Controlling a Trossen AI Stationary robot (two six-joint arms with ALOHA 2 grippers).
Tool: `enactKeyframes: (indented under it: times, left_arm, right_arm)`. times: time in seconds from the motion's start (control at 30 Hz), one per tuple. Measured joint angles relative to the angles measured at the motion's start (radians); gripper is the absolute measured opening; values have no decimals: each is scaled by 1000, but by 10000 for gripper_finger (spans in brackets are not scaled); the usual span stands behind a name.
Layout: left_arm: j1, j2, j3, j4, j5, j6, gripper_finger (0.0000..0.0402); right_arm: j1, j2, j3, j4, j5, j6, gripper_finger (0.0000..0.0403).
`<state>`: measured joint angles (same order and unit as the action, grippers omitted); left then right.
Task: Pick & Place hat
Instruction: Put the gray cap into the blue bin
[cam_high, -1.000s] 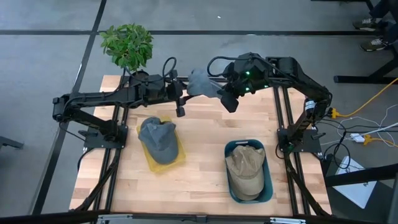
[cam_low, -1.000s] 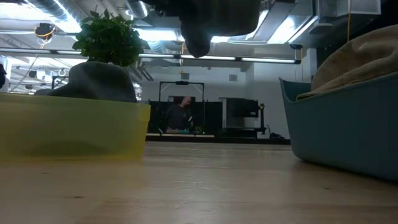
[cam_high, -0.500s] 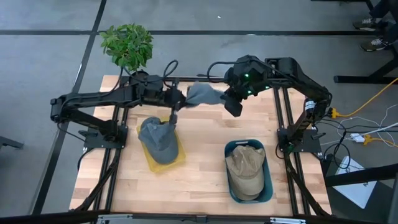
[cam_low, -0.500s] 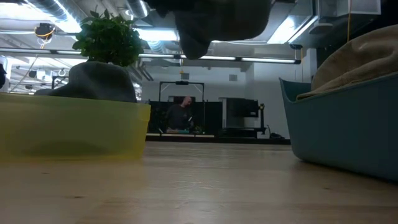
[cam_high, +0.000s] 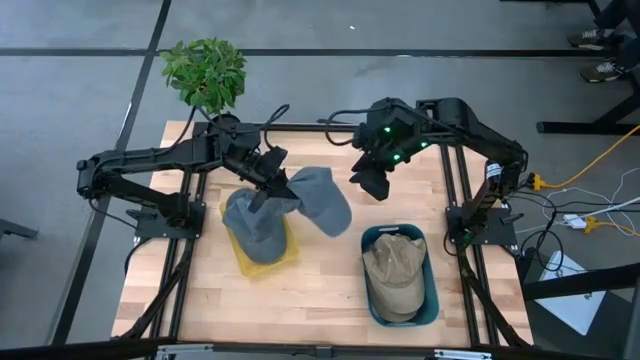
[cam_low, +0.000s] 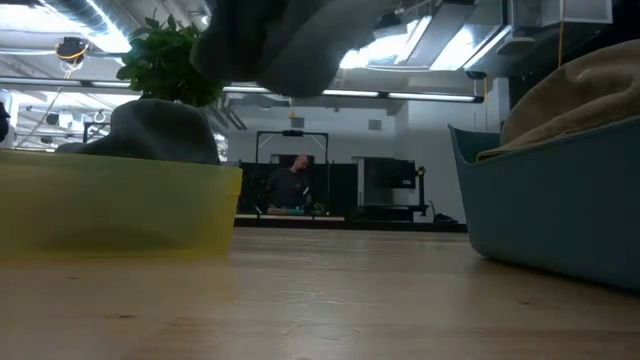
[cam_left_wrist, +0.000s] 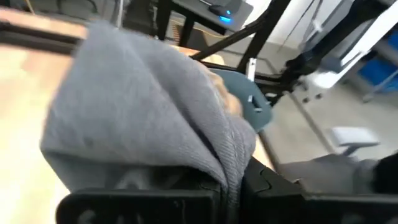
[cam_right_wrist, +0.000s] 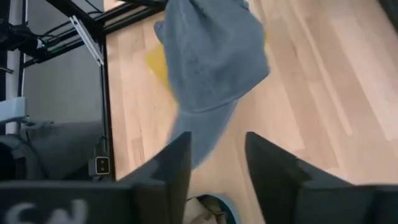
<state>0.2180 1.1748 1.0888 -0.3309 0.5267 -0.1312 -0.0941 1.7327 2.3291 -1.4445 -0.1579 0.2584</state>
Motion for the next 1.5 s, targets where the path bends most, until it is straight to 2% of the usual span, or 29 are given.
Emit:
enactKeyframes:
  times: [0.23, 0.43, 0.57, 0.73, 0.8, 0.97, 1.23, 1.5]
  left_arm:
    - [23, 0, 0, -73, 170, -214, 4]
    - [63, 0, 0, -133, 152, -303, 6]
    - [71, 0, 0, -74, 154, -337, 4]
    - [71, 0, 0, 36, 207, -365, 6]
    - [71, 0, 0, 71, 209, -364, 4]
    - [71, 0, 0, 110, 231, -334, 6]
    - [11, 0, 0, 93, 348, -321, 4]
    - [-76, -36, 0, -124, 375, -277, 3]
  right_arm:
    - [63, 64, 0, 0, 0, -53, 218]
    - [151, 110, 0, 72, 47, -211, 225]
    - [203, 137, 0, 129, 161, -270, 213]
    - [248, 165, 0, 141, 452, -236, 197]
    - [262, 172, 0, 141, 536, -217, 192]
    - [300, 168, -14, 92, 576, -191, 187]
    - [368, 105, -210, 52, 728, -91, 186]
    - [394, -70, -507, 143, 733, -68, 186]
